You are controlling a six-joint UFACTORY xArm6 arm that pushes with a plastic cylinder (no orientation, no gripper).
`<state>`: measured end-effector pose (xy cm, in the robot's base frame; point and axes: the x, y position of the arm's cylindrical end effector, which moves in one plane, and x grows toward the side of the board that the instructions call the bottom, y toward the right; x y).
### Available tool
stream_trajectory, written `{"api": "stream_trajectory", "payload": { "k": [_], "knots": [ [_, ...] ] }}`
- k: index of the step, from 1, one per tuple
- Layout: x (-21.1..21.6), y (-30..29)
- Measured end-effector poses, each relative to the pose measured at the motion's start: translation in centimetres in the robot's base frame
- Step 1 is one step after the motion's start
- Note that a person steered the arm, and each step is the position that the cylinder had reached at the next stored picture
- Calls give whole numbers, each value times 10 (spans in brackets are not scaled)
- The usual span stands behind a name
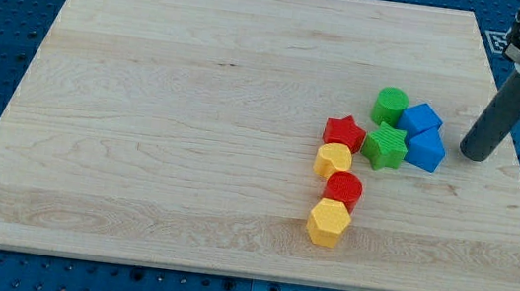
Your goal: Push the blue cube along with green circle towards up side of red star
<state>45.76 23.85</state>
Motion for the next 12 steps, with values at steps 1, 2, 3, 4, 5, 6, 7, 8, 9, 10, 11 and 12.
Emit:
{"api": "stream_trajectory", "payload": {
  "k": [1, 2, 3, 4, 5, 6, 7, 8, 9, 10, 11, 12],
  "knots": [
    [-5, -20],
    [-14, -28],
    [-15, -29],
    [-16, -43],
    [-22, -58],
    [-24, -58],
    [-24, -59],
    [-38, -67],
    [-55, -71],
    [-67, -80],
    [-67, -98],
    [-67, -108]
  ]
}}
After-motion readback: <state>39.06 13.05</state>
